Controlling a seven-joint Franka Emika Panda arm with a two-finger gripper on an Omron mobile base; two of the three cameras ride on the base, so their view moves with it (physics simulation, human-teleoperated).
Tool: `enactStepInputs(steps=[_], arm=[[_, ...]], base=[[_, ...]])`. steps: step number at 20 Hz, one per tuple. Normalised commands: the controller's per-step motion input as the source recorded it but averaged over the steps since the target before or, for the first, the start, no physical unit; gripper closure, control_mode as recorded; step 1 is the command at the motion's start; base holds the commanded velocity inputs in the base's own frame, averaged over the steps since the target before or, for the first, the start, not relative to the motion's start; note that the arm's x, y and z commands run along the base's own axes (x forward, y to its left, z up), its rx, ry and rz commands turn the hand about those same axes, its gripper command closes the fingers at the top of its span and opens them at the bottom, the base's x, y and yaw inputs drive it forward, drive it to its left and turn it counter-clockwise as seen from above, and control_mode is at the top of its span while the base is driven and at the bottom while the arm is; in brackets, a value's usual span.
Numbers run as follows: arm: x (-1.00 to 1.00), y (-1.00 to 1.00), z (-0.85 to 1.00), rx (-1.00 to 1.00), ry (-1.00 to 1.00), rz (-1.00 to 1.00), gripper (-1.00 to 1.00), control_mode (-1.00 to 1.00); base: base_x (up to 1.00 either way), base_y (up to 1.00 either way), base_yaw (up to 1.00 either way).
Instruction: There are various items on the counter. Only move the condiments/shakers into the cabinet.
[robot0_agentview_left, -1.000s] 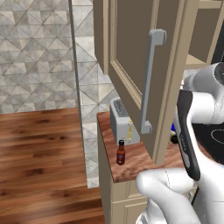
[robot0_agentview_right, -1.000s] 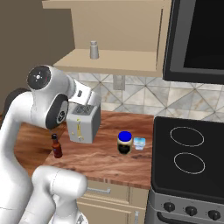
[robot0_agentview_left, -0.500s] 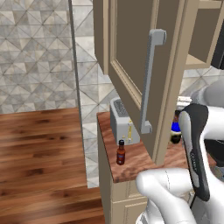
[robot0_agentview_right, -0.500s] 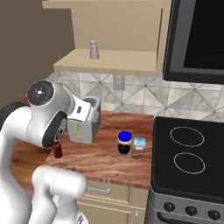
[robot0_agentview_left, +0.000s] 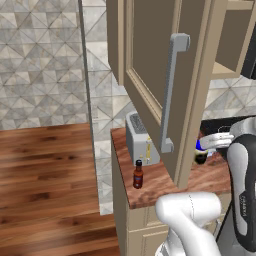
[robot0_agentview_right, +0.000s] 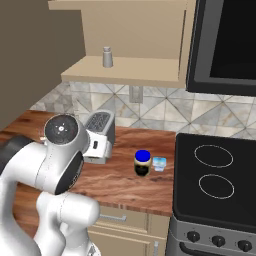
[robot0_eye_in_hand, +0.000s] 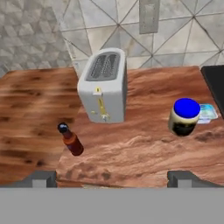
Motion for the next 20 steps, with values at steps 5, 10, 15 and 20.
enactStepInputs(steps=[5,10,15,20], arm=[[0.03,0.46,-0.13,-0.05,0.14,0.08,-1.0,-1.0],[0.01,0.37,-0.3,-0.06,0.25,0.13,-1.0,-1.0],[0.0,0.11,-0.58,-0.06,0.22,0.2,-1.0,-1.0],[0.0,0.02,-0.72,-0.02,0.06,0.23,-1.0,-1.0]], base=[[0.0,0.0,0.0],[0.0,0.0,0.0],[0.0,0.0,0.0],[0.0,0.0,0.0]])
